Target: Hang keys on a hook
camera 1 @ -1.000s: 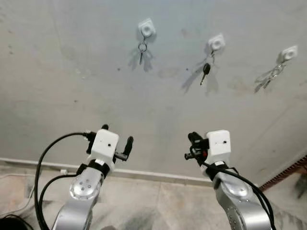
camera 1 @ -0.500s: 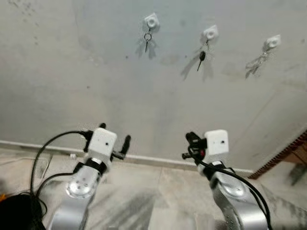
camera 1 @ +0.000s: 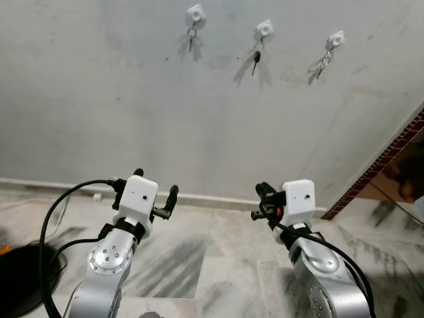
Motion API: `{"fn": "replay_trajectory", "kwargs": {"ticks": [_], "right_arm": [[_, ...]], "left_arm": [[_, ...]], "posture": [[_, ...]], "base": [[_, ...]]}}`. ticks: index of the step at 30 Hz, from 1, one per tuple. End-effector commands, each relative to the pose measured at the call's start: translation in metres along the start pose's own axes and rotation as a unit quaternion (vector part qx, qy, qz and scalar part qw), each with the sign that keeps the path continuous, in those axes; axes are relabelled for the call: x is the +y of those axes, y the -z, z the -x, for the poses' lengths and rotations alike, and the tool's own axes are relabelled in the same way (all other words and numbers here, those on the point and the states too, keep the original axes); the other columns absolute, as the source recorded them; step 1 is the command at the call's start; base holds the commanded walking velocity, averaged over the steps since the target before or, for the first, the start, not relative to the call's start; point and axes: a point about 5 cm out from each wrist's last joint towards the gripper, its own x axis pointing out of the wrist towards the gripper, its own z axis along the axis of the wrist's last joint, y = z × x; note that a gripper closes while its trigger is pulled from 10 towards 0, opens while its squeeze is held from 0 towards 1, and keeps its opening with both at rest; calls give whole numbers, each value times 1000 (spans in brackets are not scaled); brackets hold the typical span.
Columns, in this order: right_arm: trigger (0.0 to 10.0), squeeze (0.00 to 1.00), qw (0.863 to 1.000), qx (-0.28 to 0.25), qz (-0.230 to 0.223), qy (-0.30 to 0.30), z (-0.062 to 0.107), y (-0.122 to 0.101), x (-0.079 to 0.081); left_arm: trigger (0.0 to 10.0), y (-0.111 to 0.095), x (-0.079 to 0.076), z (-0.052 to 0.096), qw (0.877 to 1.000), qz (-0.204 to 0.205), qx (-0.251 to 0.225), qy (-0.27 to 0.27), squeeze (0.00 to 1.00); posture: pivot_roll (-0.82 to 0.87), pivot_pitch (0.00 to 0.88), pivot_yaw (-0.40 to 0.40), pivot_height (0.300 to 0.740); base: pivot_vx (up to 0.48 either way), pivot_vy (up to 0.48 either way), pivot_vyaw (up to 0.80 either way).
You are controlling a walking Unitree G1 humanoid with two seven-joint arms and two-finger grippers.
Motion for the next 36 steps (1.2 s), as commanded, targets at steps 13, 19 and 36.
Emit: {"fn": "replay_trajectory", "kwargs": {"ticks": [13,19,36], "right_arm": [[10000,0,1000,4,7,10,1,0,-8],[10000,0,1000,4,6,10,1,0,-8],[10000,0,1000,8,3,13,3,2,-10]], "left_arm": [[10000,-3,-6,-2,1000,-1,-7,11,0],[10000,-3,-7,-2,1000,1,-7,12,0],[10000,-4,-10,-3,999,-4,-22,30,0]], "posture": [[173,55,-119,740],[168,57,-123,740],[165,61,-120,740]], "base": [[-359,0,0],[-360,0,0],[-215,0,-26]]}}
